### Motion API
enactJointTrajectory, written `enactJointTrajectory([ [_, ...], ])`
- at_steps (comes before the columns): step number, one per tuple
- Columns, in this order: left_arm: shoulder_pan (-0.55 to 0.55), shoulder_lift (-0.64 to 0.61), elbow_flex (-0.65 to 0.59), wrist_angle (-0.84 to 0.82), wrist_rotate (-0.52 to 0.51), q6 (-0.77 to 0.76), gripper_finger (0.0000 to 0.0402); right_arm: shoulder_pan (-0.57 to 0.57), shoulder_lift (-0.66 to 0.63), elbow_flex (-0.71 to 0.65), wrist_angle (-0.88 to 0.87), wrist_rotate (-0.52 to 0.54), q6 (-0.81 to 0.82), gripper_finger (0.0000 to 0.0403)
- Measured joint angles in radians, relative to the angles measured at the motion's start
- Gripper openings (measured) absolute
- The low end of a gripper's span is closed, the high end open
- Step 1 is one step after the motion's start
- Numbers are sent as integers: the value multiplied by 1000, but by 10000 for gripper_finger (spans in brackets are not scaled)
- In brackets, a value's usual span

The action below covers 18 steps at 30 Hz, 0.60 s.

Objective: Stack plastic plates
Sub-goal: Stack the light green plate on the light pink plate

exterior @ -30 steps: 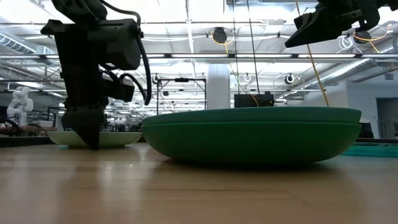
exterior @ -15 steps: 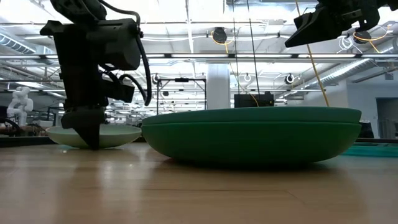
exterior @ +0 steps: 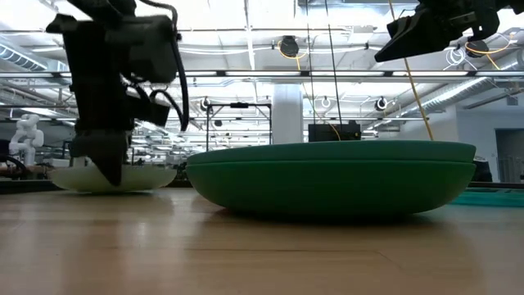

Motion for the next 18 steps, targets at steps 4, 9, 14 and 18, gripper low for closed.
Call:
enactJointTrajectory([
  [4, -17, -32, 59, -63, 6, -1, 11, 0, 0, 0, 0, 0, 0, 0],
  [9, -30, -39, 199, -152, -13, 63, 11, 0, 0, 0, 0, 1, -3, 0],
  [14, -29, -39, 372, -145, -46, 168, 11, 0, 0, 0, 0, 2, -4, 0],
  [18, -29, -37, 481, -60, -51, 229, 11, 0, 0, 0, 0, 2, -4, 0],
])
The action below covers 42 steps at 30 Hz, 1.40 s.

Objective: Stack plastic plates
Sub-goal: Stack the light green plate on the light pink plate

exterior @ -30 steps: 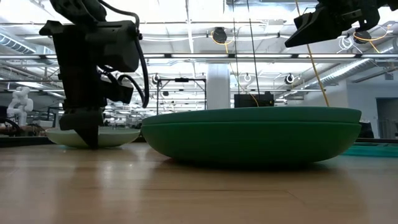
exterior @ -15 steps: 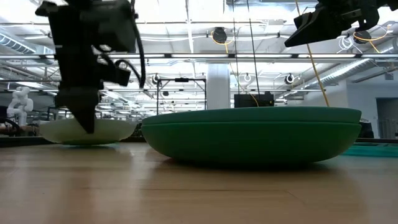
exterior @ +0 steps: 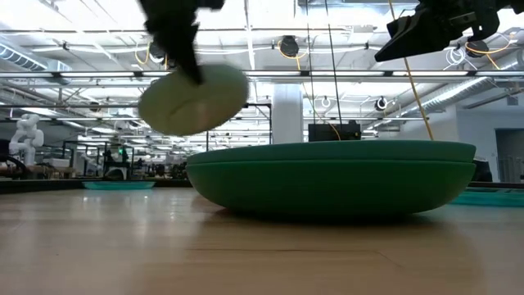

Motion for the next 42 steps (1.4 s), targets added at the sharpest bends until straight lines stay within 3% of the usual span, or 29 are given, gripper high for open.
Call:
enactJointTrajectory([
  [11, -55, 127, 153, 201, 82, 186, 11, 0, 0, 0, 0, 1, -7, 0],
  [24, -100, 355, 342, 183, 221, 292, 11, 0, 0, 0, 0, 1, -21, 0],
  [32, -73, 395, 351, 176, 419, 235, 14, 0, 0, 0, 0, 1, -22, 0],
  [42, -78, 395, 351, 200, 417, 216, 49, 0, 0, 0, 0, 1, -22, 0],
])
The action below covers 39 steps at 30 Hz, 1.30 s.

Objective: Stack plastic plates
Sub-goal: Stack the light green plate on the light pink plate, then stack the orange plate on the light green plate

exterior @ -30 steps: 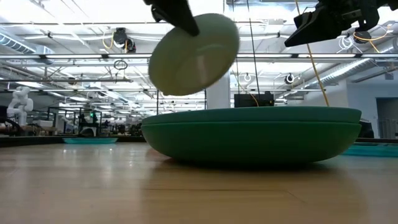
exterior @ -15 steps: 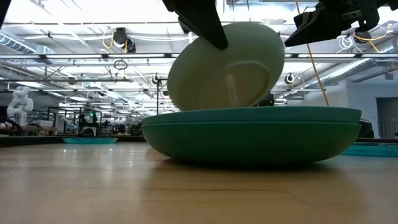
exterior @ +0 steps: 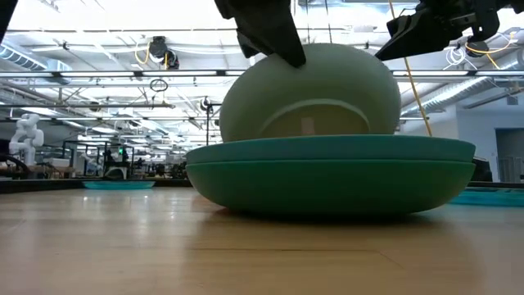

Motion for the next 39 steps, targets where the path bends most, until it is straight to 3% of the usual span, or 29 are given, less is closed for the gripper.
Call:
enactJointTrajectory([
  [18, 0, 0, 0, -3, 31, -38, 57, 0, 0, 0, 0, 0, 0, 0],
  [25, 0, 0, 0, -6, 33, -39, 119, 0, 0, 0, 0, 0, 0, 0],
  [29, 3, 0, 0, -6, 0, 4, 150, 0, 0, 0, 0, 0, 0, 0],
  [34, 25, 0, 0, -13, -10, 95, 156, 0, 0, 0, 0, 0, 0, 0],
  [39, 45, -9, -2, -199, -164, 157, 157, 0, 0, 0, -1, 0, 18, 0],
])
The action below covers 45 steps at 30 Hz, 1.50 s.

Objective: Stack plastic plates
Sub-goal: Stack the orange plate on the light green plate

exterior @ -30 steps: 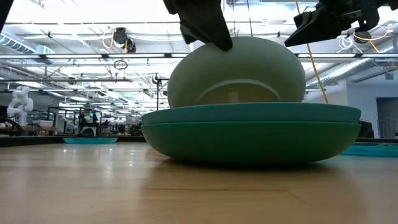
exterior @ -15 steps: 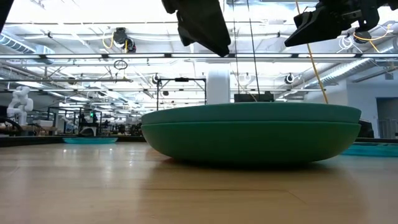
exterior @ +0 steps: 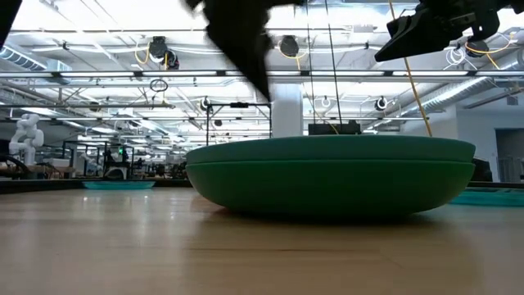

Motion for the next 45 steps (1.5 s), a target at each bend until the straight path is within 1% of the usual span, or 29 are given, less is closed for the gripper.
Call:
enactJointTrajectory([
  [1, 4, -6, 0, -56, -48, 8, 157, 0, 0, 0, 0, 0, 5, 0],
  [3, 19, -14, 1, -115, -126, 15, 157, 0, 0, 0, 0, 0, 7, 0],
  [5, 39, -25, 0, -166, -163, 21, 157, 0, 0, 0, 0, 0, 28, 0],
  [7, 61, -34, 0, -182, -168, 32, 157, 0, 0, 0, 0, 7, 71, 0],
  [10, 80, -73, 0, -218, -169, 55, 157, 0, 0, 0, 7, 56, 151, 0],
  [12, 88, -105, -2, -199, -169, 77, 157, -2, 0, 1, 10, 81, 187, 0],
  [15, 95, -171, -48, -152, -169, 121, 157, -5, 0, 2, 20, 81, 232, 0],
  [18, 95, -272, -154, -56, -169, 156, 157, -6, 6, 2, 51, 79, 292, 0],
  [22, 93, -414, -328, 26, -170, 145, 157, -6, 26, 2, 61, 76, 419, 0],
  [25, 94, -532, -452, 111, -214, 138, 157, -6, 57, 2, 65, 78, 505, 0],
  [26, 95, -570, -493, 148, -234, 141, 157, -6, 72, 2, 82, 93, 527, 0],
  [28, 97, -642, -571, 217, -273, 158, 157, -6, 108, 2, 139, 146, 549, 0],
  [30, 102, -712, -646, 299, -308, 183, 157, -12, 150, 2, 226, 177, 550, 0],
  [34, 121, -848, -788, 462, -361, 210, 157, -44, 225, 10, 370, 176, 530, 0],
  [36, 134, -909, -858, 517, -367, 213, 157, -67, 263, 50, 367, 174, 532, 0],
  [39, 145, -992, -949, 603, -367, 217, 157, -102, 333, 128, 340, 122, 526, 0],
  [41, 155, -1034, -994, 641, -367, 246, 157, -121, 382, 184, 319, 82, 496, 0],
  [43, 171, -1068, -1006, 633, -384, 241, 157, -145, 438, 243, 295, 70, 474, 0],
  [45, 181, -1088, -994, 640, -435, 204, 157, -180, 493, 304, 262, 70, 472, 0],
])
